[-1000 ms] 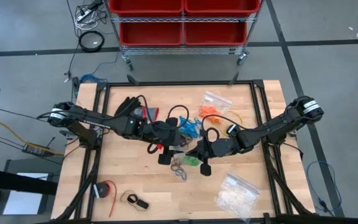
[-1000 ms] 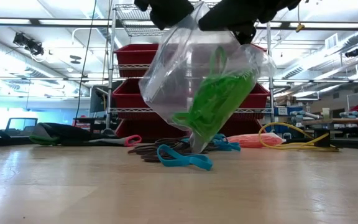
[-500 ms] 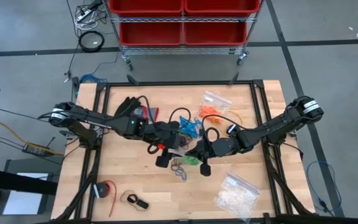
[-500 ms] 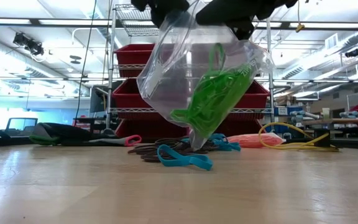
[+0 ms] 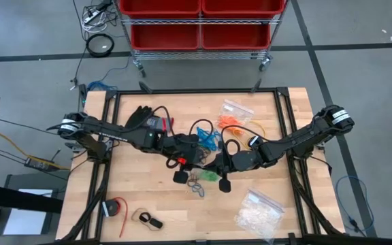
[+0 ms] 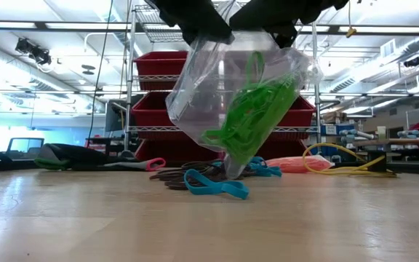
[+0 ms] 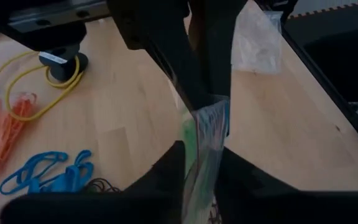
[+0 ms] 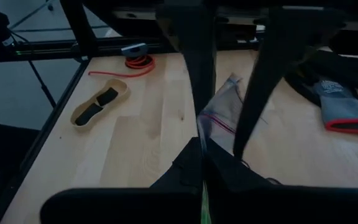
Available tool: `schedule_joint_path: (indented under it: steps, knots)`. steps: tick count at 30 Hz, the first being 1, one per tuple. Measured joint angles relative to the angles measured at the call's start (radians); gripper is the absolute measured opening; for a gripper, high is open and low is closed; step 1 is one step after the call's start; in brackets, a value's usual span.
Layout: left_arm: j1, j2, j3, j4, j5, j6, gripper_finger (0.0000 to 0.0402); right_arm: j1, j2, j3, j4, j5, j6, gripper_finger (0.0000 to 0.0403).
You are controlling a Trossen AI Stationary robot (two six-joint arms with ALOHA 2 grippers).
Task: Sort rubber bands
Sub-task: Close the transparent zip bag
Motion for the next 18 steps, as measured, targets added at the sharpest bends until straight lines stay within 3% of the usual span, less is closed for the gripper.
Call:
schedule_joint_path:
  steps: [7, 11, 18]
  knots:
    - [0.007, -0.002, 0.000, -0.015, 0.046, -0.001, 0.0008, 0.000, 0.000, 0.000, -0.003, 0.000, 0.005, 0.0000]
    - [0.007, -0.002, 0.000, -0.017, 0.095, -0.001, 0.0006, 0.001, 0.000, 0.000, -0.004, -0.003, 0.005, 0.0000]
    - [0.008, -0.002, 0.000, -0.036, 0.078, -0.004, 0.0003, 0.001, 0.000, 0.000, -0.003, 0.030, 0.006, 0.0001]
